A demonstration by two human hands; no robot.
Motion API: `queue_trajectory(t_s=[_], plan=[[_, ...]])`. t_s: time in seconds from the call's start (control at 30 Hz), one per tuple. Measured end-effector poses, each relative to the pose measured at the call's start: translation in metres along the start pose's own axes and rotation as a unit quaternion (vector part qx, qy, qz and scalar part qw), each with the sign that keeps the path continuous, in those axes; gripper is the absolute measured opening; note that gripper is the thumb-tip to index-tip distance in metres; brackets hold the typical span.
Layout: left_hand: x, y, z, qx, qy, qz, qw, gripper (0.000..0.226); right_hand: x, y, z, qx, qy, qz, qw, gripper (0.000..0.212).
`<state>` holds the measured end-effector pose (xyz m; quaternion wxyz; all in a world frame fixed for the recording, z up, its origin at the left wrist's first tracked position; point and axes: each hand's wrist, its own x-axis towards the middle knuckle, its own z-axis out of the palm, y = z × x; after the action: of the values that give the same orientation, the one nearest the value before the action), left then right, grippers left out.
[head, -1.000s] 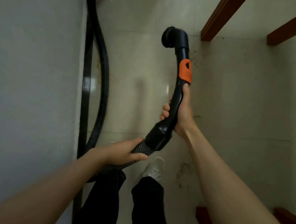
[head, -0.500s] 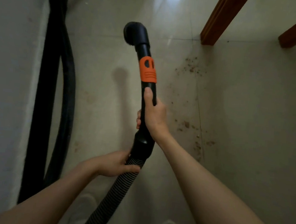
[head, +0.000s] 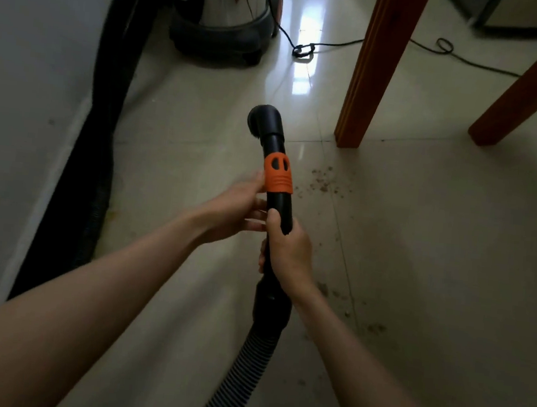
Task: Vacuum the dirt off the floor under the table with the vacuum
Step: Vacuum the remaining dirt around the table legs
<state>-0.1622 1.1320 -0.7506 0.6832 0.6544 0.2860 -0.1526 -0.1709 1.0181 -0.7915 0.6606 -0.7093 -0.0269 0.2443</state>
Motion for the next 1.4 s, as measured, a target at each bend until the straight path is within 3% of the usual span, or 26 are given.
queue_trajectory(t_s=[0.2, 0.4, 0.53, 0.73, 0.93, 1.17, 1.4], plan=[[0.003, 0.039, 0.026, 0.03, 0.034, 0.07, 0.996, 0.043, 0.013, -0.03, -0.004, 0.012, 0.022, -0.021, 0.999, 0.029], [0.033, 0.03, 0.01, -0.02, 0.037, 0.05, 0.998, 0.03, 0.026, -0.016, 0.013, 0.018, 0.012, 0.005, 1.0, 0.028], [0.045, 0.01, -0.005, -0.075, 0.039, 0.018, 0.996, 0.032, 0.028, -0.004, 0.018, -0.017, -0.023, 0.011, 1.0, 0.025], [0.063, -0.001, -0.008, -0.127, 0.05, -0.004, 0.991, 0.033, 0.025, 0.018, 0.0, 0.016, -0.145, 0.092, 0.985, 0.028], [0.087, -0.003, 0.008, -0.122, 0.001, -0.054, 0.991, 0.046, 0.021, 0.029, -0.004, -0.089, -0.041, 0.056, 0.994, 0.03], [0.122, -0.009, 0.015, -0.06, 0.044, -0.072, 0.995, 0.054, 0.042, 0.031, -0.004, -0.092, -0.016, 0.075, 0.993, 0.036], [0.148, -0.003, 0.021, -0.013, 0.053, -0.048, 0.997, 0.047, 0.06, 0.03, -0.002, -0.052, 0.0, 0.082, 0.995, 0.037]])
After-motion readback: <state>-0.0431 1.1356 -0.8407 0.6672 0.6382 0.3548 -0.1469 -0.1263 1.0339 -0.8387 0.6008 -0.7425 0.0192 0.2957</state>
